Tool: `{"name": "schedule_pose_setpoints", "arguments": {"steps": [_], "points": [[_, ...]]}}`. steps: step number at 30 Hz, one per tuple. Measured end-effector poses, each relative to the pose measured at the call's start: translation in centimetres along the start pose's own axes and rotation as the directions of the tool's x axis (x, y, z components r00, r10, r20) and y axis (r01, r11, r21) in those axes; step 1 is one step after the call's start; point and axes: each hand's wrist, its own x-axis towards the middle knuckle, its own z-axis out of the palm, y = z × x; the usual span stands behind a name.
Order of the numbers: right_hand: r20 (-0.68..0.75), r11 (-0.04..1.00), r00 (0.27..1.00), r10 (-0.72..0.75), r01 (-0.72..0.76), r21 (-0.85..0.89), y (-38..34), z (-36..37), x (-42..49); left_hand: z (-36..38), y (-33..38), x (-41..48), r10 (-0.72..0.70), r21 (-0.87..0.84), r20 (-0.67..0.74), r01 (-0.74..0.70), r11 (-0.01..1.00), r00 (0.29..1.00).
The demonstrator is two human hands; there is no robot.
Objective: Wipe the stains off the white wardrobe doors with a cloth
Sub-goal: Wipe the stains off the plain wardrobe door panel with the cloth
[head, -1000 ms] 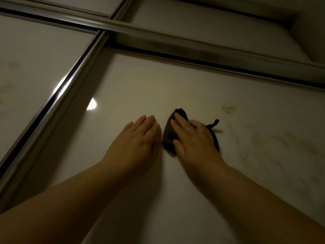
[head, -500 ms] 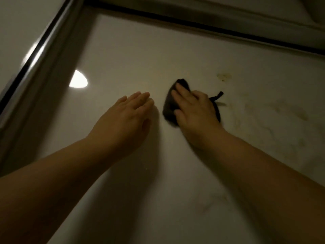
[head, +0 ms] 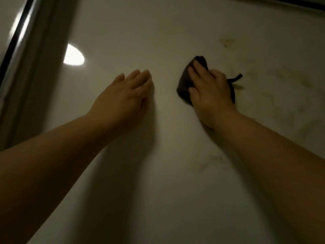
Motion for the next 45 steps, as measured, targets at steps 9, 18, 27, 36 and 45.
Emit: {"name": "schedule_pose_setpoints", "arguments": {"steps": [9, 18, 27, 36, 45], "points": [[0.074, 0.876, 0.877, -0.475, 0.479, -0.05, 1.0, 0.2, -8.1, -0.1, 0.2, -0.8, 0.021, -0.003, 0.018, -0.021, 1.0, 1.0], [0.101, 0.988, 0.985, -0.141, 0.146, -0.047, -4.7, 1.5, -4.8, 0.6, 0.0, -2.9, 0.003, -0.031, 0.013, -0.002, 1.0, 1.0], [0.08, 0.89, 0.889, -0.45, 0.454, -0.036, -1.9, 0.5, -12.9, 0.2, 0.3, -3.9, 0.009, -0.026, 0.048, -0.008, 1.0, 0.999], [0.12, 0.964, 0.959, -0.258, 0.264, -0.036, -6.3, 2.4, -10.6, 0.6, 1.0, -3.7, 0.003, -0.071, 0.003, -0.003, 0.997, 1.0], [0.117, 0.935, 0.931, -0.344, 0.352, -0.05, 1.4, -0.6, -15.4, 0.9, 3.6, -2.9, 0.063, -0.097, -0.004, -0.063, 0.993, 0.998]]}}
